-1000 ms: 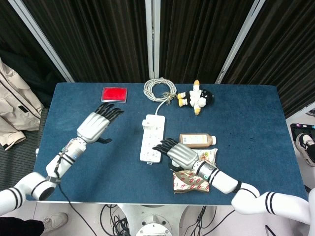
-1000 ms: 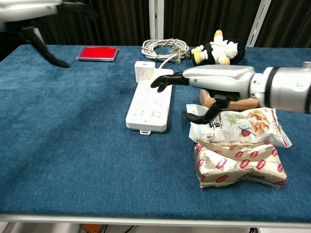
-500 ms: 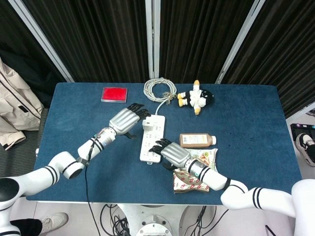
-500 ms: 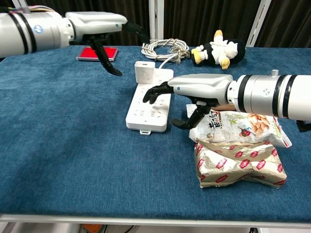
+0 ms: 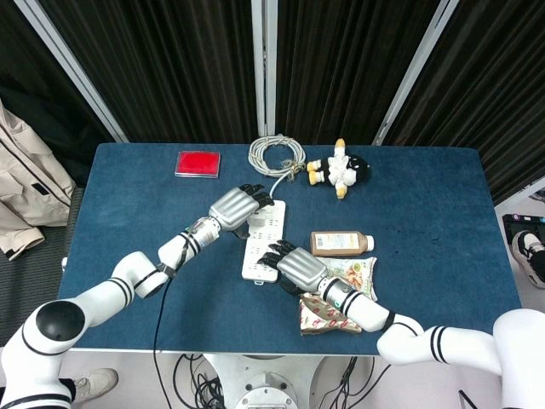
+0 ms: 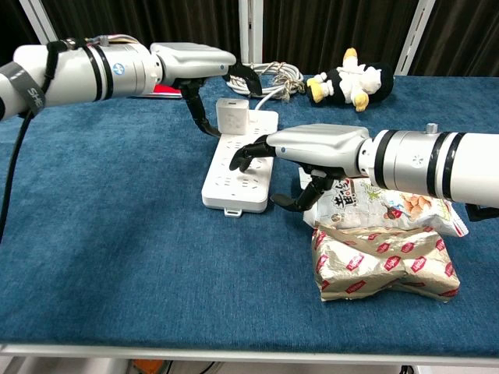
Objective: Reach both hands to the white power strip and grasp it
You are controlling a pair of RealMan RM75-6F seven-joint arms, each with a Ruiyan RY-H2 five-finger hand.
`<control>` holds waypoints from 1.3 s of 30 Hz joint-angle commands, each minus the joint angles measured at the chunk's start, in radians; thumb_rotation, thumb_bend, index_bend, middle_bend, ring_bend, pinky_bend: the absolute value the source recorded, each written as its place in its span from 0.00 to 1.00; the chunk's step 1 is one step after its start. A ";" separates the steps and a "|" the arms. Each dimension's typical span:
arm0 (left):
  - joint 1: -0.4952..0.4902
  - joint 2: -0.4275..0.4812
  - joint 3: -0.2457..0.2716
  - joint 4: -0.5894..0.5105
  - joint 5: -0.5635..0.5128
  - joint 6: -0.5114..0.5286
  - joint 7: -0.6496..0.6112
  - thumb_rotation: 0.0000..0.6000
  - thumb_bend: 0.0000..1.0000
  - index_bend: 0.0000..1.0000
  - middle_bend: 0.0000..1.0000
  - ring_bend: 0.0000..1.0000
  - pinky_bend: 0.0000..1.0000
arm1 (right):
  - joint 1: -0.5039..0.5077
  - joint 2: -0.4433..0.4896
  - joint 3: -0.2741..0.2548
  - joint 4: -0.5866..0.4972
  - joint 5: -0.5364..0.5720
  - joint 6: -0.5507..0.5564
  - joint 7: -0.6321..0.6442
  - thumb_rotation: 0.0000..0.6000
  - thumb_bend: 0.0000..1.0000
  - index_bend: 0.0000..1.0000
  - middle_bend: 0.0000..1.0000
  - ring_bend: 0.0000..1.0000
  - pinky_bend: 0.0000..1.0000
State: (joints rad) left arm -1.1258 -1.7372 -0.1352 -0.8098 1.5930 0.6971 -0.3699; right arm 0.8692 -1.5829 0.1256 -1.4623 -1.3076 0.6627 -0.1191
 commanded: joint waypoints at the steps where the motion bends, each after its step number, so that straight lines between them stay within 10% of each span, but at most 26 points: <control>1: -0.011 -0.018 0.010 0.021 -0.006 0.001 -0.027 1.00 0.16 0.21 0.17 0.06 0.22 | 0.001 -0.007 -0.004 0.006 0.004 0.006 -0.003 1.00 0.46 0.16 0.18 0.00 0.00; 39: -0.054 -0.227 0.168 0.443 0.076 0.122 -0.181 1.00 0.40 0.56 0.56 0.57 0.73 | 0.022 -0.028 -0.028 0.028 0.035 0.008 0.013 1.00 0.47 0.17 0.20 0.00 0.00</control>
State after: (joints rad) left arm -1.1810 -1.9602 0.0299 -0.3714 1.6665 0.8145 -0.5490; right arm 0.8918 -1.6103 0.0980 -1.4341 -1.2728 0.6702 -0.1060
